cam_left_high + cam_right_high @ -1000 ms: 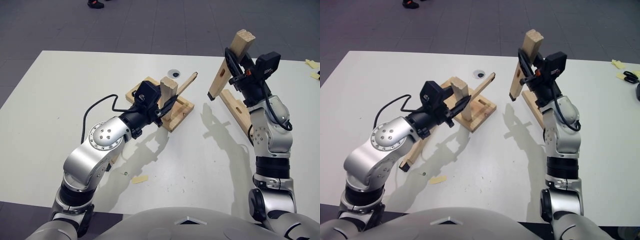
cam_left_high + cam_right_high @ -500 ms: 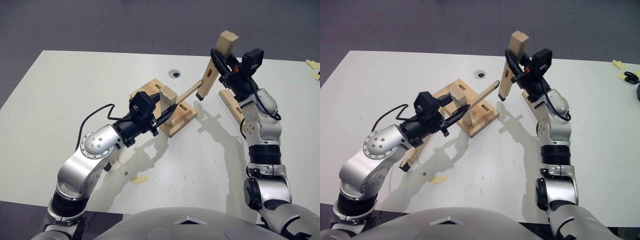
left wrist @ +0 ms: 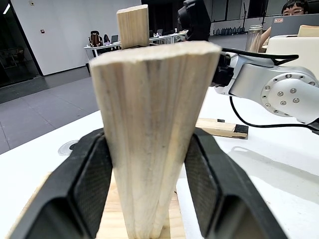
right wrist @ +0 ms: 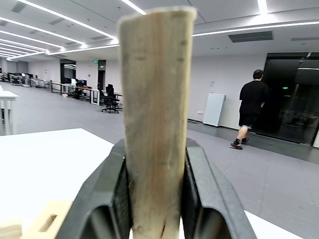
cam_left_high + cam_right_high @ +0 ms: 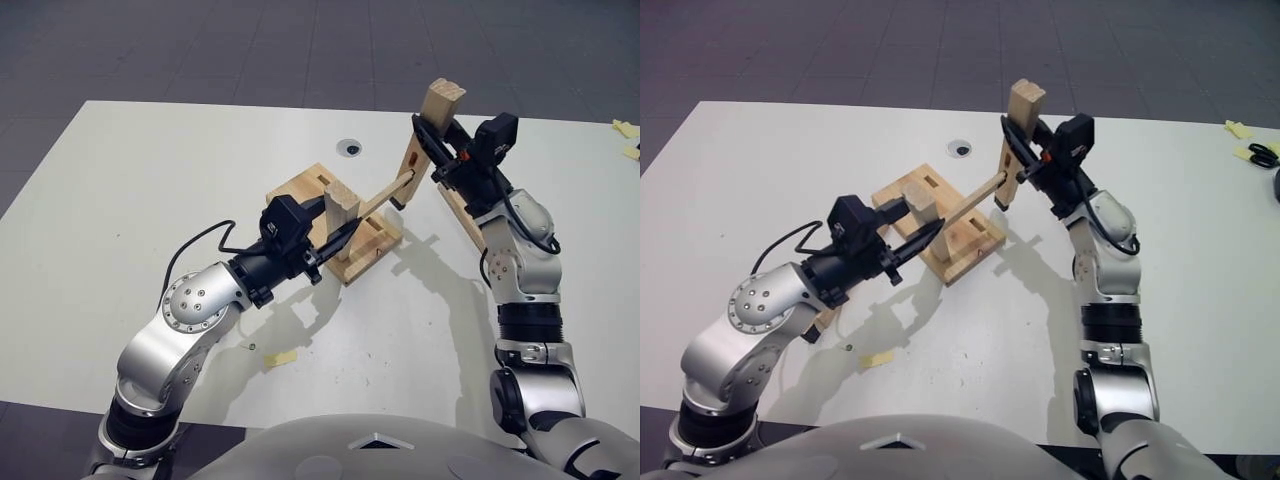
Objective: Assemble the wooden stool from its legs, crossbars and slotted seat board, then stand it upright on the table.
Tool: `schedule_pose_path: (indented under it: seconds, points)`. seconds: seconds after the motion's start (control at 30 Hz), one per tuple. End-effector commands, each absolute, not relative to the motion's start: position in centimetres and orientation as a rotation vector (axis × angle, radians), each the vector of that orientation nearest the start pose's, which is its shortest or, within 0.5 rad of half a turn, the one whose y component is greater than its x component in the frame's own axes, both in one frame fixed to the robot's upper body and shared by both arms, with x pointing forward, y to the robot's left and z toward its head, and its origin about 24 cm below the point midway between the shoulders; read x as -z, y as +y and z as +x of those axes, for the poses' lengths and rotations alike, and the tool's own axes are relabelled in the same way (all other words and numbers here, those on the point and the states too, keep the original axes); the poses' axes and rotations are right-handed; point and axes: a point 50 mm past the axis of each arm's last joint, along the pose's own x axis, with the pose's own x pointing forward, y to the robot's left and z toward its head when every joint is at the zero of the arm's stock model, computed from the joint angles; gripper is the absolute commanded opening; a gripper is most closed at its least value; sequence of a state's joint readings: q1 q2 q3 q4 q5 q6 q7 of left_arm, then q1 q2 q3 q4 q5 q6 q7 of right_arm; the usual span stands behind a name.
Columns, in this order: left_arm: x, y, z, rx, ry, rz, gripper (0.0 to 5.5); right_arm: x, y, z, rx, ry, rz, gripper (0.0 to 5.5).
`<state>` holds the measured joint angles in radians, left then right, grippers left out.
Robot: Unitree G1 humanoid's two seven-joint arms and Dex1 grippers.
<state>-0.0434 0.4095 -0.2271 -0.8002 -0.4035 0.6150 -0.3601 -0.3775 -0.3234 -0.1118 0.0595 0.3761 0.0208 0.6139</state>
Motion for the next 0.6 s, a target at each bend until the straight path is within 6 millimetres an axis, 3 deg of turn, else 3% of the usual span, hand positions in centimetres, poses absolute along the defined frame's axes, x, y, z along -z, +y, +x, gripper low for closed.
schedule_pose_path:
  seconds: [0.03,0.37,0.6]
  points:
    - [-13.5,9.7,19.4,0.882,0.028,0.1,2.04,-15.4,-19.3,30.3,-0.561,-0.337,-0.031,1.03]
    - [-13.0,9.6,19.4,0.884,0.042,0.111,2.04,-14.6,-16.8,29.0,-0.622,-0.332,0.006,1.03]
    - [-12.6,9.4,19.2,0.881,0.051,0.104,2.04,-13.9,-17.3,28.4,-0.621,-0.298,-0.007,1.03]
